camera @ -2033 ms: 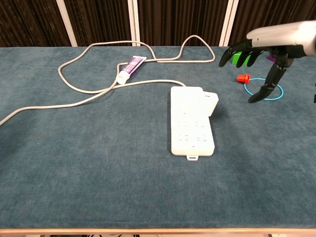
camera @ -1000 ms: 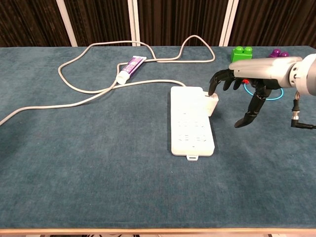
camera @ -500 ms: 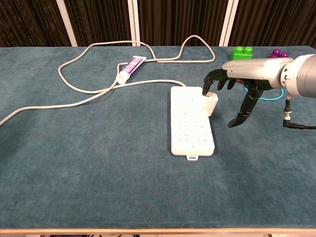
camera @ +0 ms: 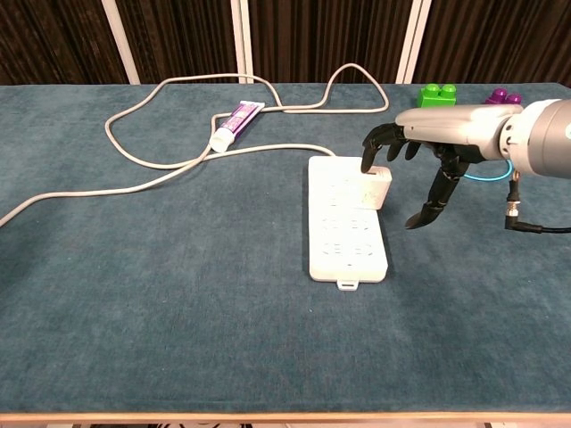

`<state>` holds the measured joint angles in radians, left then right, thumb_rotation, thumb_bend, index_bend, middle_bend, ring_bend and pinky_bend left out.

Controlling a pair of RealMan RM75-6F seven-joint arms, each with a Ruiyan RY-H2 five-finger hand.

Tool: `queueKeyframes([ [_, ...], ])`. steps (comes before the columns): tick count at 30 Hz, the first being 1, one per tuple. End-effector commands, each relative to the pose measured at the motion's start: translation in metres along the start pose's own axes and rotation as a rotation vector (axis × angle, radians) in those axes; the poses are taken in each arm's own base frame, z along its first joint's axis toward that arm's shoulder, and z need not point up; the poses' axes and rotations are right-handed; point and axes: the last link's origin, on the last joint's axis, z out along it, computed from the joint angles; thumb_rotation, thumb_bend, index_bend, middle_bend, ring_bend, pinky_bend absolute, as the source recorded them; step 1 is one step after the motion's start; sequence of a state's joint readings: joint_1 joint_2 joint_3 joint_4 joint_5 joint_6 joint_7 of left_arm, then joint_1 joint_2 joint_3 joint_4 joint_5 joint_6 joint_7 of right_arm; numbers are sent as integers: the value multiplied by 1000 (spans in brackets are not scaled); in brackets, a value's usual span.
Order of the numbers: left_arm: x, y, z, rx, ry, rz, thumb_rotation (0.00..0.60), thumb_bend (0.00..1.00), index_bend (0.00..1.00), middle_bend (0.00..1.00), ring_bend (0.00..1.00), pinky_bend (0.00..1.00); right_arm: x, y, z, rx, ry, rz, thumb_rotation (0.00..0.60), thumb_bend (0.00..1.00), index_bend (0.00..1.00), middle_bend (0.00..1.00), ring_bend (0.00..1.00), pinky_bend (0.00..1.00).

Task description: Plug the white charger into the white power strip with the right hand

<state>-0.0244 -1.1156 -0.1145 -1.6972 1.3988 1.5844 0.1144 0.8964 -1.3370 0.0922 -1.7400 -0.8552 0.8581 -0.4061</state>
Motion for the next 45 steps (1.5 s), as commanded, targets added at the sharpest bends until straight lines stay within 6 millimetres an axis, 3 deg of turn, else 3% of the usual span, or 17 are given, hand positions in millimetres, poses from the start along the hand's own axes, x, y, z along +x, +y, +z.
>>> queueKeyframes([
  [1,0,0,0,-1,-1,0,600,133,282,84,30,93,-1,-1,1,0,-5,-8,600,188,351,84,186,194],
  [14,1,0,0,1,2,-2,600,133,282,85,30,93,-7,-2,4,-8,-33,-19,600,188,359,84,186,195],
  [22,2,-1,0,3,5,-3,600,133,283,85,30,93,-8,0,2,-18,-39,-28,600,188,476,84,186,195],
  [34,1,-1,0,3,6,-1,600,133,286,85,30,93,-12,4,0,-32,-60,-42,600,188,552,84,186,194],
  [42,1,-1,0,4,5,-1,600,133,286,85,30,93,-6,2,0,-26,-32,-26,600,188,559,84,186,195],
  [45,1,-1,0,5,6,-1,600,133,286,85,30,93,2,-1,1,-23,2,0,600,187,511,84,186,194],
])
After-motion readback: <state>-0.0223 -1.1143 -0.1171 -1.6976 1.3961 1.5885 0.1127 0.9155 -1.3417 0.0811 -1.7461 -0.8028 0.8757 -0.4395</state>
